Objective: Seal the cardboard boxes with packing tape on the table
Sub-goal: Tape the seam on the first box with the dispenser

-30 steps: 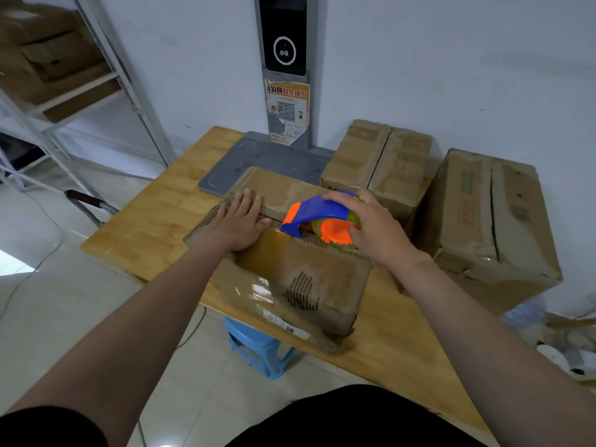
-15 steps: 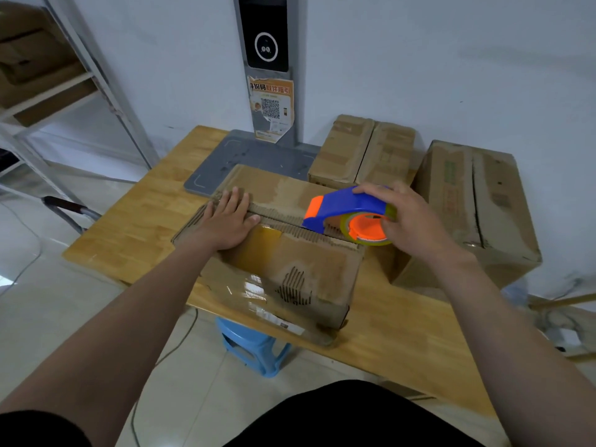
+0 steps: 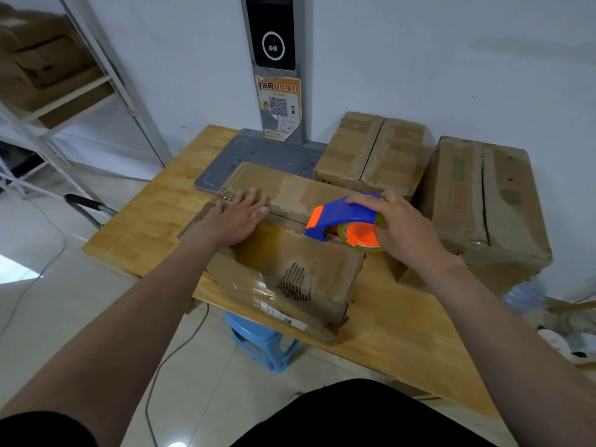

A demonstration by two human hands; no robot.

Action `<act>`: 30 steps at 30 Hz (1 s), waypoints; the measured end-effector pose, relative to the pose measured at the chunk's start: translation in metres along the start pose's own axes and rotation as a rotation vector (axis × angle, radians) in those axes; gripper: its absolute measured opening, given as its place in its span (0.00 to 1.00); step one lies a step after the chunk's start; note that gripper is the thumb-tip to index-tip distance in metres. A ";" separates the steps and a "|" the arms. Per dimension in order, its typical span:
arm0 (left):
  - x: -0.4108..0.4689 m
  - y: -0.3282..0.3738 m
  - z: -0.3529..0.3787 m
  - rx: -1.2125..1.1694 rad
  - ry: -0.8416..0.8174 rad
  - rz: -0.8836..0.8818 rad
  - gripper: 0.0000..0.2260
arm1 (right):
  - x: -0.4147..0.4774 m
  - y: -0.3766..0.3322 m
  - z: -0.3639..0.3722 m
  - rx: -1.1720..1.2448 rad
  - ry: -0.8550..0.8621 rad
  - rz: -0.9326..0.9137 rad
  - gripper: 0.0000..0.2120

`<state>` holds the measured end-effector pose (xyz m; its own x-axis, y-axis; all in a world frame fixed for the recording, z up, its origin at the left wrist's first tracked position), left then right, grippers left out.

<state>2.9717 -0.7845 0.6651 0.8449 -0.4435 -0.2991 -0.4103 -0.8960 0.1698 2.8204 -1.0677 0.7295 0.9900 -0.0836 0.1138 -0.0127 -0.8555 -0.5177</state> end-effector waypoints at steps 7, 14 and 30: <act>-0.029 0.055 0.003 0.163 -0.060 0.121 0.24 | -0.001 0.000 -0.001 0.002 -0.015 -0.005 0.35; -0.025 0.084 0.016 0.229 -0.013 0.150 0.23 | 0.000 -0.002 -0.001 -0.005 -0.024 -0.021 0.34; -0.030 0.086 0.028 -0.075 0.001 -0.043 0.22 | -0.009 0.024 -0.010 0.067 0.003 -0.014 0.40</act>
<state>2.9014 -0.8488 0.6629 0.8616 -0.4044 -0.3067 -0.3465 -0.9102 0.2268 2.8093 -1.0925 0.7245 0.9896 -0.0731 0.1236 0.0108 -0.8205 -0.5716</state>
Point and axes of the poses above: each hand's wrist, its own x-axis towards the middle knuckle, its own z-axis out of the palm, y = z × x, the point moved 5 cm from there along x, towards the middle knuckle, and after that the axes turned 5 degrees about x, right-handed, at the moved point
